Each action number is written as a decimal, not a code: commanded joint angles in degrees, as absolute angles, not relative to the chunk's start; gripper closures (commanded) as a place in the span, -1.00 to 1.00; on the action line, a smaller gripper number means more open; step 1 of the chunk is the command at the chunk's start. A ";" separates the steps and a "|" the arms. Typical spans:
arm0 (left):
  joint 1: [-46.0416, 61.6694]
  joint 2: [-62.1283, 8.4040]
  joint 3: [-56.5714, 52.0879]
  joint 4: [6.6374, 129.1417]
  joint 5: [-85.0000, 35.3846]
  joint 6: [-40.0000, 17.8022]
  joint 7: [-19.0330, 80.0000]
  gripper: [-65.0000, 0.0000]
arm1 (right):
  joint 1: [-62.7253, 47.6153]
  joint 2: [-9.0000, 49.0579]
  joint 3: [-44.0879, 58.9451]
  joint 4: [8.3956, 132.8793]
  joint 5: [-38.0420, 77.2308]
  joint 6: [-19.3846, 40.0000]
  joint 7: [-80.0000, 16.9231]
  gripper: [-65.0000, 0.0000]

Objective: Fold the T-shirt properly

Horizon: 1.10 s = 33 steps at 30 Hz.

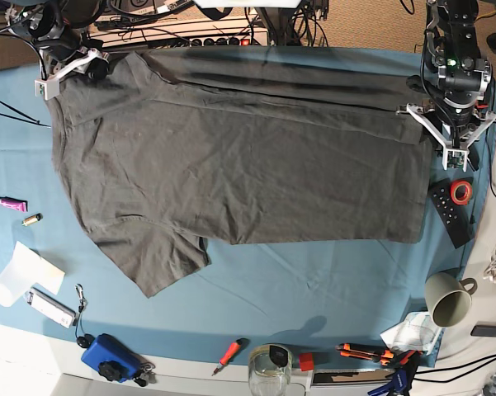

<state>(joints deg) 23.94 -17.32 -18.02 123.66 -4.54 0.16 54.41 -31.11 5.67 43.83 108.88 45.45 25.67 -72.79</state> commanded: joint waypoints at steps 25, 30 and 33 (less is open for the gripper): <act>23.79 -17.96 -18.28 124.75 -4.08 0.21 52.93 0.44 | -25.61 6.17 45.80 109.80 44.97 24.40 -67.11 0.48; 23.79 -17.93 -18.28 124.75 -4.08 0.21 52.93 0.44 | -25.58 6.17 45.80 109.80 43.00 24.32 -67.07 1.00; 23.79 -17.96 -18.28 124.75 -4.08 0.23 52.93 0.44 | -25.56 6.20 45.80 109.80 43.00 24.34 -66.24 1.00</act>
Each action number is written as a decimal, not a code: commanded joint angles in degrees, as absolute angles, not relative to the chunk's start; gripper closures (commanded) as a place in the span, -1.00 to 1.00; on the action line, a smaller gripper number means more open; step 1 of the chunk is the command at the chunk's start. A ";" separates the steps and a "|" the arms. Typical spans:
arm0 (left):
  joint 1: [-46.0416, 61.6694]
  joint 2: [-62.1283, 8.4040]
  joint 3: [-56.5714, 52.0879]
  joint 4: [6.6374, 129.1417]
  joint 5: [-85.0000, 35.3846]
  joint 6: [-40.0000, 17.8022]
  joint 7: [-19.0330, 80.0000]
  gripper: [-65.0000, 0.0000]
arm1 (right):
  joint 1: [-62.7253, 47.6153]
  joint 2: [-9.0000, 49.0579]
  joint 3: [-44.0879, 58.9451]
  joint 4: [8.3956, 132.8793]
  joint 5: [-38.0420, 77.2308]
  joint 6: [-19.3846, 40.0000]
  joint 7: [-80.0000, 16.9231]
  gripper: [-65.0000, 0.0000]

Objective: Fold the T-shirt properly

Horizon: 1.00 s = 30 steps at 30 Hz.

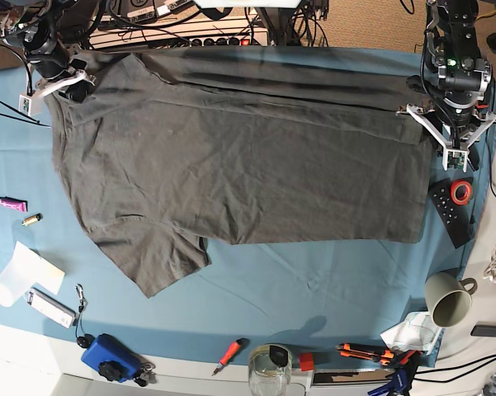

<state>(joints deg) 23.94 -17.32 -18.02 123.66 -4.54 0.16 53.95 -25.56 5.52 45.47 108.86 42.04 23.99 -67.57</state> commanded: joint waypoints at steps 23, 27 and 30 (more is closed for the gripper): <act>23.79 -17.96 -18.28 124.75 -4.10 0.21 52.95 0.44 | -15.51 6.17 31.92 109.78 29.71 22.09 -58.39 1.00; 23.81 -17.96 -18.28 124.75 -4.10 0.21 52.93 0.44 | -12.97 6.17 30.76 109.75 24.58 19.29 -56.97 1.00; 23.81 -17.93 -18.28 124.75 -4.10 0.21 52.93 0.44 | -11.60 6.20 30.81 109.69 22.81 18.22 -56.23 1.00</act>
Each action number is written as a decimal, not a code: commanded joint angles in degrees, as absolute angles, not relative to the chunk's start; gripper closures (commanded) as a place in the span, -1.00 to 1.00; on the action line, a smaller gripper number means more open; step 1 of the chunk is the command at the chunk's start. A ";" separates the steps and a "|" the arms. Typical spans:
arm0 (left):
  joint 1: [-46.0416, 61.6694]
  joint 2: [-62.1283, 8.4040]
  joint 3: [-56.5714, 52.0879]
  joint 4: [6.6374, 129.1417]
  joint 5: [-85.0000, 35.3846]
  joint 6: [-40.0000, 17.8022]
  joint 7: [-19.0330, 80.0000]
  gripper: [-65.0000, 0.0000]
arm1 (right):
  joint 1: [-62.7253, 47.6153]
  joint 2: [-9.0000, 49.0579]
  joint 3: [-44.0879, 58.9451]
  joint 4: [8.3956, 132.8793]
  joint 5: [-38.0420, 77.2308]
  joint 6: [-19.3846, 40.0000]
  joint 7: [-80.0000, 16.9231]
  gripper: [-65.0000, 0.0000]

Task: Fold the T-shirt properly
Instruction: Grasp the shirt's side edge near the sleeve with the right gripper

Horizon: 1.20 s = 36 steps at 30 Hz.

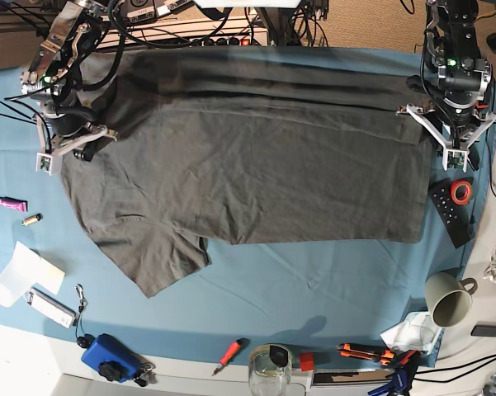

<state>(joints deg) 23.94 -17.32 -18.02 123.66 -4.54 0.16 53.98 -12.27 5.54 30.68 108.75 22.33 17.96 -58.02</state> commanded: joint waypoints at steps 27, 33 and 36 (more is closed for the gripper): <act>23.79 -17.96 -18.28 124.75 -4.08 0.21 52.51 0.44 | 3.66 6.68 30.85 92.77 30.74 22.26 -67.11 0.53; 23.81 -17.96 -18.28 124.75 -4.10 0.21 52.51 0.44 | 5.04 7.94 30.85 97.23 30.76 22.31 -65.01 0.54; 23.79 -17.96 -18.28 124.75 -4.10 0.19 51.44 0.44 | 6.26 8.38 30.85 97.38 29.93 22.26 -63.59 0.53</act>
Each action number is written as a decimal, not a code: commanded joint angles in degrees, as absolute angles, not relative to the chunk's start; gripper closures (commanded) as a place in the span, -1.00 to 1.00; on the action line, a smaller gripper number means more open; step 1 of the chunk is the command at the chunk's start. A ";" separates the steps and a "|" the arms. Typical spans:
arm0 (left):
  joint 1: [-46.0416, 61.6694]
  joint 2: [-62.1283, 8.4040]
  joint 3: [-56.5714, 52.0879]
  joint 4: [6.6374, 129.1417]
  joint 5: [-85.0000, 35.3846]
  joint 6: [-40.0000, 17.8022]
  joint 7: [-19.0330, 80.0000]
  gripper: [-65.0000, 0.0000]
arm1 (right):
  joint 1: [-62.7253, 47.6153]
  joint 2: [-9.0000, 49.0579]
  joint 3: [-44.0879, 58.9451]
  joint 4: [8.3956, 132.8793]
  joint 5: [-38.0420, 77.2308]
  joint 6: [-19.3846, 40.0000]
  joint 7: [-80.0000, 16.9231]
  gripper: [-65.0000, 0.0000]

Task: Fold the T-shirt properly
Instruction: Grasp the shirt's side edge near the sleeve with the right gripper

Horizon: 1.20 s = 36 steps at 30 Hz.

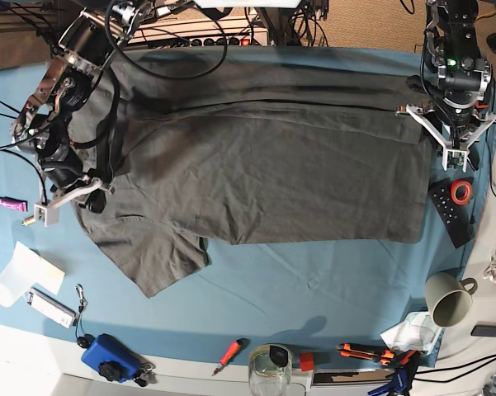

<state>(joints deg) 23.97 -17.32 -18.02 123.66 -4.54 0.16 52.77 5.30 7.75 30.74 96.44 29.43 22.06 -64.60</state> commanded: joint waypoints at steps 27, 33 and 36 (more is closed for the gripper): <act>3.22 -17.98 -18.11 105.78 -13.67 -10.63 44.07 0.20 | 19.38 11.68 30.79 87.44 19.49 22.28 -60.31 0.51; -4.38 -17.96 -16.97 97.62 -17.63 -15.64 45.76 0.20 | 24.38 16.69 30.74 79.09 19.70 22.31 -60.84 0.50; -7.57 -17.96 -13.98 92.27 -16.36 -15.18 46.28 0.20 | 27.18 18.90 30.74 73.67 19.68 22.28 -60.84 0.50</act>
<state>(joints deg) -6.26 -17.32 -13.78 91.15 -15.92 -15.16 47.64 25.47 17.76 30.72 72.55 18.90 22.13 -62.19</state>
